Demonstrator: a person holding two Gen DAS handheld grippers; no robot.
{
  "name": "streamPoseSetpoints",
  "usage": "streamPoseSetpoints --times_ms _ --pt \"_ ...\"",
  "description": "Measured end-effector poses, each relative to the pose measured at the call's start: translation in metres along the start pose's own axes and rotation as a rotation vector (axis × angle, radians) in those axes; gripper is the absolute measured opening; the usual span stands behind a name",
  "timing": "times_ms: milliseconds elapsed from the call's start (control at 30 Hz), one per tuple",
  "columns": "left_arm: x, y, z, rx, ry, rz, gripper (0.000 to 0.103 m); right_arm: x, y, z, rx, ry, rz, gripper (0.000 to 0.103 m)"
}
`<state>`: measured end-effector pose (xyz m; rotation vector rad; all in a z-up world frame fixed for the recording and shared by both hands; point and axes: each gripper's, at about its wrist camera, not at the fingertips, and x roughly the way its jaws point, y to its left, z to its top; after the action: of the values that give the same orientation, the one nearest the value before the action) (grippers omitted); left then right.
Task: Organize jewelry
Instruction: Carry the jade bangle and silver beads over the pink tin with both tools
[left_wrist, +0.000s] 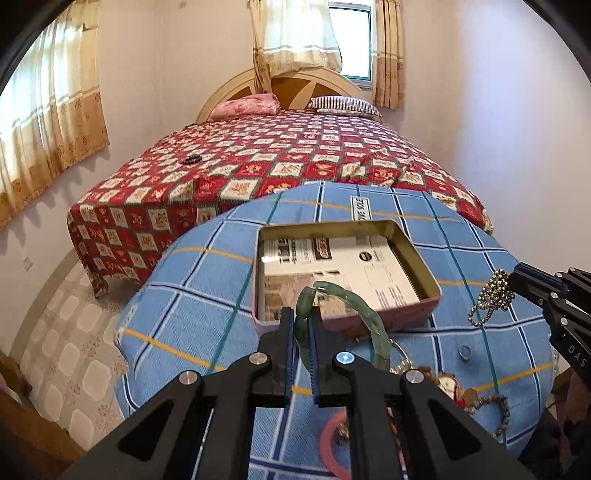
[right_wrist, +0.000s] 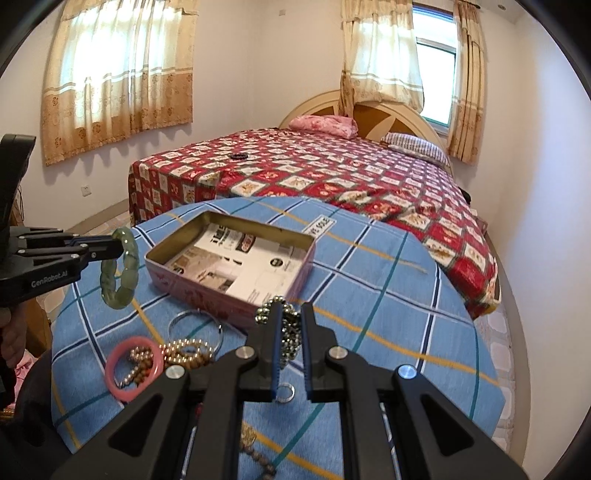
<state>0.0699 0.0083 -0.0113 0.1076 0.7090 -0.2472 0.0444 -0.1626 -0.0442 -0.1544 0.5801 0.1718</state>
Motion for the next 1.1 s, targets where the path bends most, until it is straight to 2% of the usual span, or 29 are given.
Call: streamPoseSetpoints --times_ms 733,1100 --pt "0.062 0.008 0.052 0.044 0.01 0.063 0.006 0.059 0.016 0.05 -0.032 -0.003 0.051 0.011" --pt "0.093 0.007 0.058 0.073 0.043 0.09 0.007 0.096 0.018 0.05 -0.035 0.048 0.048 0.011"
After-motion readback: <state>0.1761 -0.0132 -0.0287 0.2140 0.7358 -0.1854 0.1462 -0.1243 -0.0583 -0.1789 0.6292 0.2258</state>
